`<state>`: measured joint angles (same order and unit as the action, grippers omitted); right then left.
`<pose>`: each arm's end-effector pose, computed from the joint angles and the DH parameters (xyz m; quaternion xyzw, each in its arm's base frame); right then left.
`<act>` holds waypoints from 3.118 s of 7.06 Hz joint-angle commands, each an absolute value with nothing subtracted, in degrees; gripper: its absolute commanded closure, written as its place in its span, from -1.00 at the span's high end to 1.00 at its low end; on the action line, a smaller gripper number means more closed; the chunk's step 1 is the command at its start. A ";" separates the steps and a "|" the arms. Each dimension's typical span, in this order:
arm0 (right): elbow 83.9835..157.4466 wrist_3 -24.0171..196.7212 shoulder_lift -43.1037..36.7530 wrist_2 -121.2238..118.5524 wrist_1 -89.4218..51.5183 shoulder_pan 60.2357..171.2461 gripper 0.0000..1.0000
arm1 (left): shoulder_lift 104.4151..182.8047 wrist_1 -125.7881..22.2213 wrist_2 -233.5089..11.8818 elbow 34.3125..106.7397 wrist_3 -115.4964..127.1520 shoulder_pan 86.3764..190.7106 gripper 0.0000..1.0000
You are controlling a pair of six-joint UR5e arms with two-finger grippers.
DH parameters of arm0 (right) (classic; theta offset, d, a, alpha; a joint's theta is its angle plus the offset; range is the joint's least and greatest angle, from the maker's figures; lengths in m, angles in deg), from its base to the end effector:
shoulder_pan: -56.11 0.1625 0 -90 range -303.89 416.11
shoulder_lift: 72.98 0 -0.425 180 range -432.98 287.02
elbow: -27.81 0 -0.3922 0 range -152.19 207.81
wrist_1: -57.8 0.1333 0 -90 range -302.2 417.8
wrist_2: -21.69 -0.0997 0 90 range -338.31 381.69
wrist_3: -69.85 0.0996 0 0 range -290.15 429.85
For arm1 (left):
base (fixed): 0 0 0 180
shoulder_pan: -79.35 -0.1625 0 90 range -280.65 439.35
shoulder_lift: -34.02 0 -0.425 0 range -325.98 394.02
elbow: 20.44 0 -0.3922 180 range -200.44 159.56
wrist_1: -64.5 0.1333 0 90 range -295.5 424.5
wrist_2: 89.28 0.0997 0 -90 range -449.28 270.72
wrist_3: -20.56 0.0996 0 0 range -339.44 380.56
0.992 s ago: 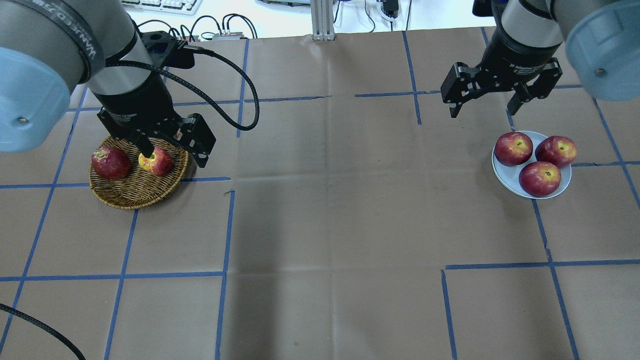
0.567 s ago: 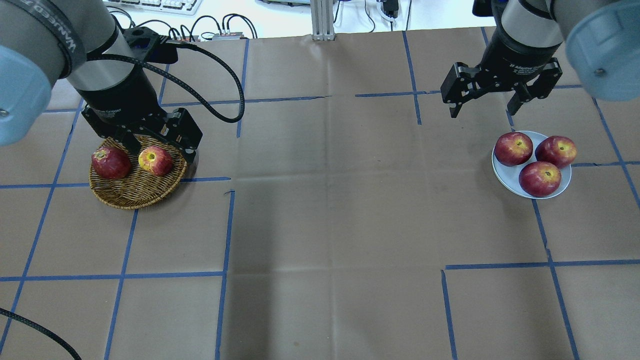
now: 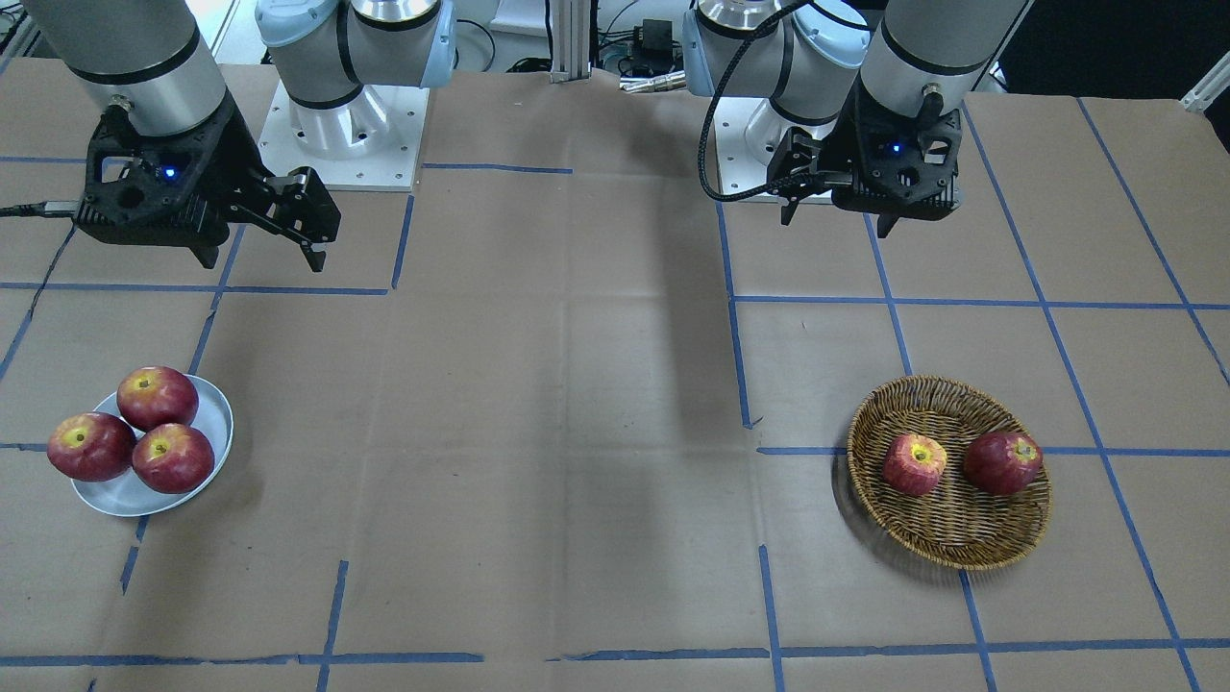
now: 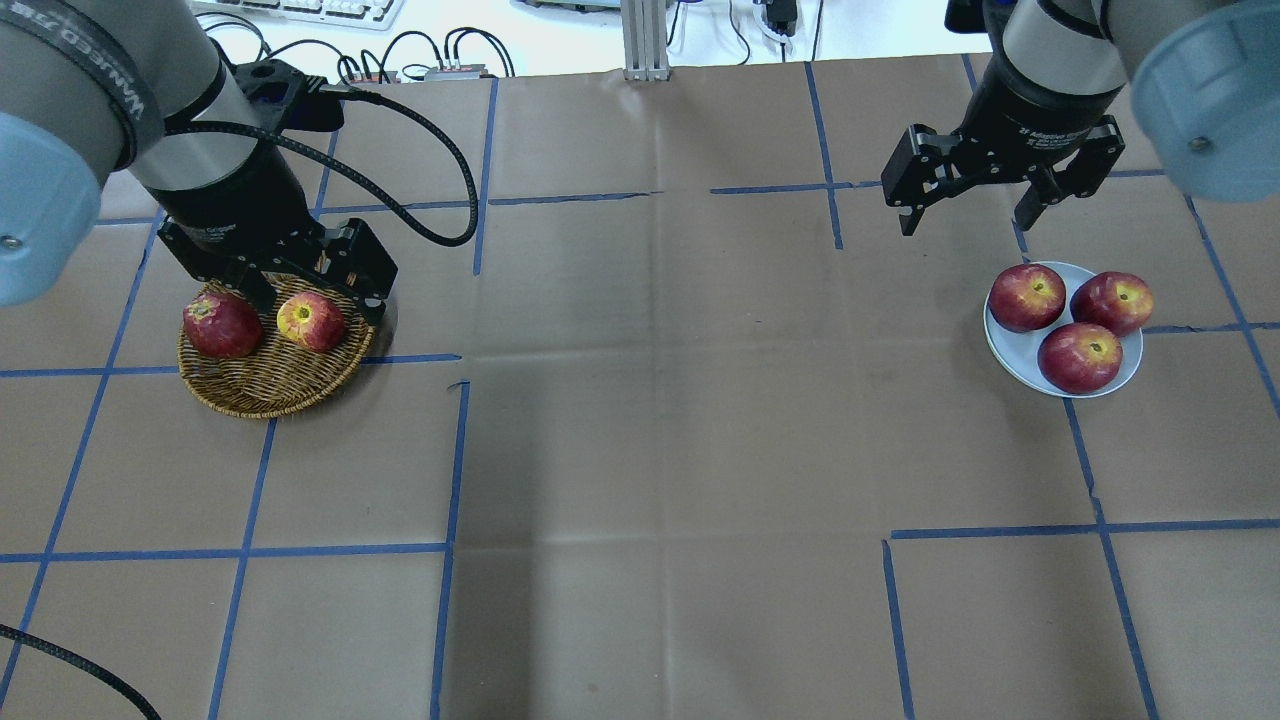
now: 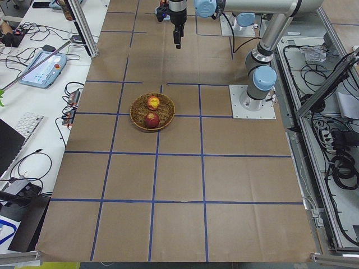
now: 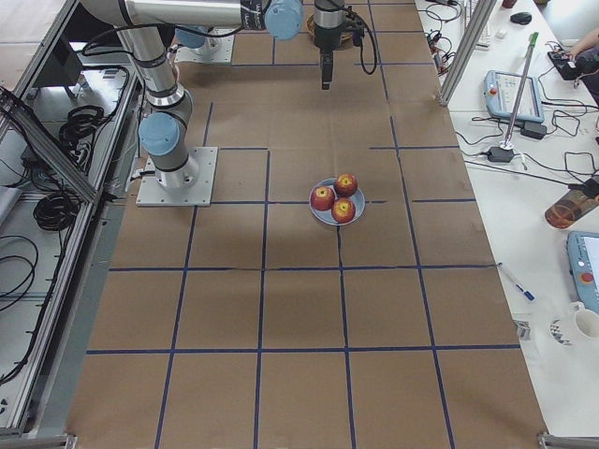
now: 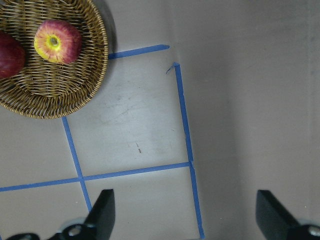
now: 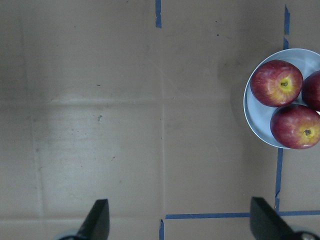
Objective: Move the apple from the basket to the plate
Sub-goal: 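Lower the left gripper toward the yellow-topped red apple in the basket, then close the left gripper on the red apple in the basket, then carry the apple with the left gripper to the table center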
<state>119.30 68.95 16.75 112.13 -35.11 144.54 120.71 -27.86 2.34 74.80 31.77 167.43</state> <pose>0.1189 -0.4991 0.4779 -0.0059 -0.9999 0.0100 0.0041 -0.1150 -0.4635 0.4668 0.0814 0.9959 0.0388 0.0098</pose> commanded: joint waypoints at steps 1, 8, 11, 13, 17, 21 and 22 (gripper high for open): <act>119.30 68.88 16.75 112.13 -35.11 144.53 1.00 | 121.12 -18.18 2.13 82.16 44.72 161.65 0.94; 119.30 68.97 16.75 112.13 -35.11 144.62 1.00 | 143.93 6.57 4.15 78.63 75.36 153.71 0.96; 119.30 68.97 16.75 112.13 -35.11 144.62 1.00 | 147.30 6.58 4.24 79.75 76.46 153.26 0.96; 119.30 68.97 16.75 112.13 -35.11 144.62 1.00 | 149.49 6.49 4.06 80.88 76.37 152.65 0.96; 119.30 68.97 16.75 112.13 -35.11 144.62 1.00 | 150.03 7.28 4.15 81.51 76.02 152.56 0.65; 119.30 68.97 16.75 112.13 -35.19 144.62 1.00 | 146.01 6.67 3.97 80.02 70.18 153.96 -0.11; 119.30 68.97 16.75 112.04 -35.11 144.62 1.00 | 143.81 6.49 3.62 80.19 61.95 155.62 -0.11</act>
<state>119.30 68.97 16.75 112.11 -35.17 144.62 146.33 6.78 3.96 80.19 69.67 154.02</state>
